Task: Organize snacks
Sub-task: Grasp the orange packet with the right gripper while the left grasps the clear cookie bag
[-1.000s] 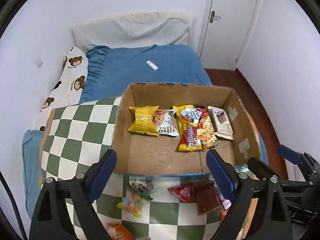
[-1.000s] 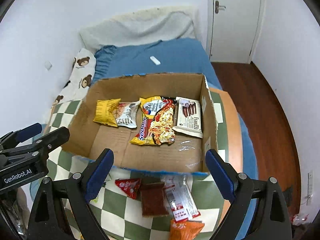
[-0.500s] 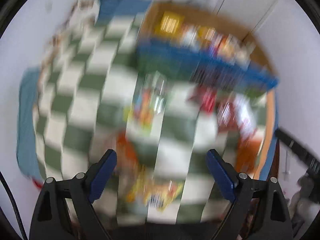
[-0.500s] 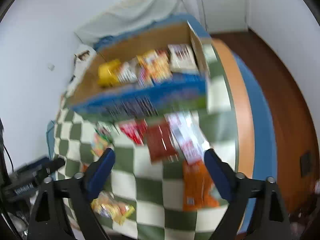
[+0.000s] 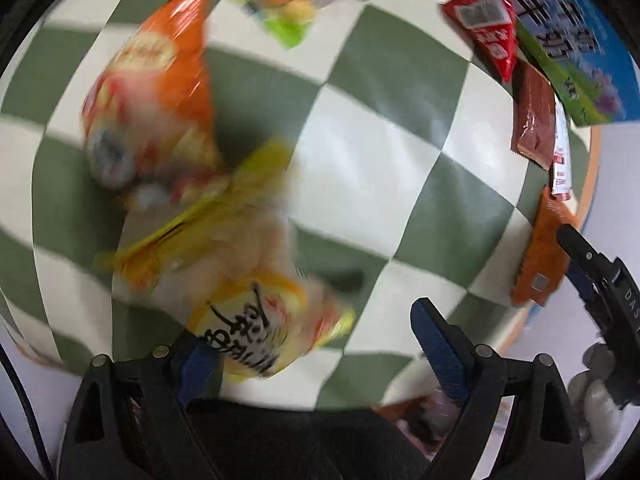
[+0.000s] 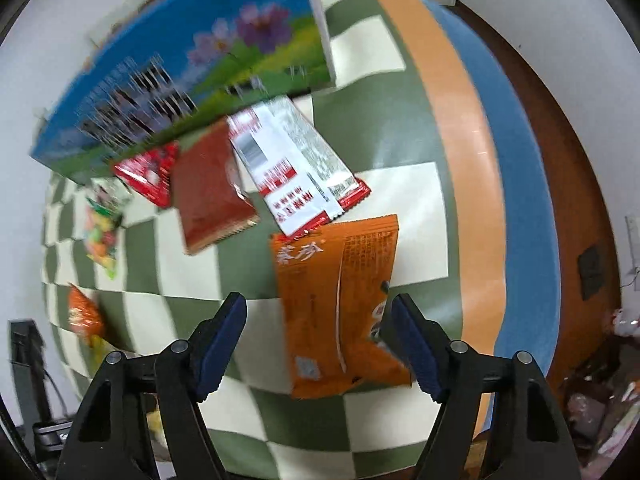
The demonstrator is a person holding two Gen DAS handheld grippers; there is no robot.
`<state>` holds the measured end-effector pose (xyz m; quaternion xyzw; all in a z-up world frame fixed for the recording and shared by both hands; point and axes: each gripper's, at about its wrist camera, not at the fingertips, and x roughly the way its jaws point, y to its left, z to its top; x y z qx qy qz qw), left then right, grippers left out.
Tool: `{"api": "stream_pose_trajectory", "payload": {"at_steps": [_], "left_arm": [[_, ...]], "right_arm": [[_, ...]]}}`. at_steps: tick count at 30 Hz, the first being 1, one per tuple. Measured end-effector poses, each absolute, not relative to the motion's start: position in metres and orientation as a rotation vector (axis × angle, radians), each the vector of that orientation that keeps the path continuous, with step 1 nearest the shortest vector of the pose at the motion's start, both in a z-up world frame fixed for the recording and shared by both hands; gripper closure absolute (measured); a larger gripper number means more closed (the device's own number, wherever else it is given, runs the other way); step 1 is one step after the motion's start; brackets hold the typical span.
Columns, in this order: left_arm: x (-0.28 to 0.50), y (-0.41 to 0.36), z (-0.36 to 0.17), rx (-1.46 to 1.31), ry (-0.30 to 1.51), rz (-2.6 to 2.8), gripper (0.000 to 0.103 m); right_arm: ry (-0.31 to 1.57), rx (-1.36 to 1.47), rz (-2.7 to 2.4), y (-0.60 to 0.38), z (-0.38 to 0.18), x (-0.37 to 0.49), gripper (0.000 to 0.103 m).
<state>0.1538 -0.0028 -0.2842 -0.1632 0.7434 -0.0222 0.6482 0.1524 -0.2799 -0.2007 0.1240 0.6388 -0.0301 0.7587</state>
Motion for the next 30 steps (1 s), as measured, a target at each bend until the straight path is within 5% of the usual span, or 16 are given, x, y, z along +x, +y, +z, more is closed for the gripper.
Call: {"api": "stream_pose_trajectory", "payload": {"at_steps": [7, 16, 18, 20, 22, 30], "left_arm": [[0.167, -0.043, -0.287, -0.165, 1.653, -0.081, 0.013], [0.155, -0.069, -0.309, -0.079, 1.71, -0.077, 0.013], [0.158, -0.075, -0.307, -0.043, 1.685, -0.073, 0.019], [0.159, -0.082, -0.302, -0.002, 1.653, -0.07, 0.046], [0.159, -0.088, -0.296, 0.016, 1.635, -0.081, 0.062], [0.16, -0.086, -0.285, 0.001, 1.628, -0.101, 0.066]], "right_arm": [[1.446, 0.195, -0.023, -0.273, -0.225, 0.15, 0.053], [1.497, 0.169, 0.061, -0.253, -0.235, 0.113, 0.051], [1.5, 0.182, 0.052, -0.253, -0.241, 0.113, 0.048], [1.498, 0.169, 0.048, -0.253, -0.246, 0.114, 0.048], [1.493, 0.149, 0.048, -0.253, -0.25, 0.113, 0.048], [1.481, 0.156, 0.085, -0.237, -0.252, 0.111, 0.052]]}}
